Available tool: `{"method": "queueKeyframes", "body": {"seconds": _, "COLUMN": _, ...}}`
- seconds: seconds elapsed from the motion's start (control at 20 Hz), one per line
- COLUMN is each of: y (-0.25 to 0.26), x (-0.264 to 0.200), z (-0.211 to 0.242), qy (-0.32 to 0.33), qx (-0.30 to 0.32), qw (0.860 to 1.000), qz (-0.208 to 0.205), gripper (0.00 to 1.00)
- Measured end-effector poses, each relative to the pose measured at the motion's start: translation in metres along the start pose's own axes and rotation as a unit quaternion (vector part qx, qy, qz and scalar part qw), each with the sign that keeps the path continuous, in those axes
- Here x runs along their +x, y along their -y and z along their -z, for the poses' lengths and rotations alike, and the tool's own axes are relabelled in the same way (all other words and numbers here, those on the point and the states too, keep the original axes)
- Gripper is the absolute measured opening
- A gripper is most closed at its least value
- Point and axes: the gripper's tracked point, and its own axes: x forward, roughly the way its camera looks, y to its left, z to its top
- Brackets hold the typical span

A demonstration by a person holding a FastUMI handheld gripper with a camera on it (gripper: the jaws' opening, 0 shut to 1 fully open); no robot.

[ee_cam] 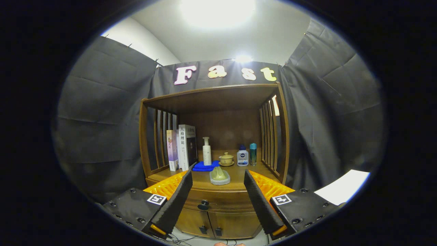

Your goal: Pull open the drawer, take out the items inside it, and place them on the countertop above the cabinet.

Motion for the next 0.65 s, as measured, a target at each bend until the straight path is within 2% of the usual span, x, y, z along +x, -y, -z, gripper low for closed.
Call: {"method": "queueKeyframes", "body": {"seconds": 0.65, "y": -0.0047, "x": 0.0018, "z": 0.0082, "qy": -0.008, "qx": -0.005, "qw": 1.0, "qz": -0.003, "gripper": 0.96}}
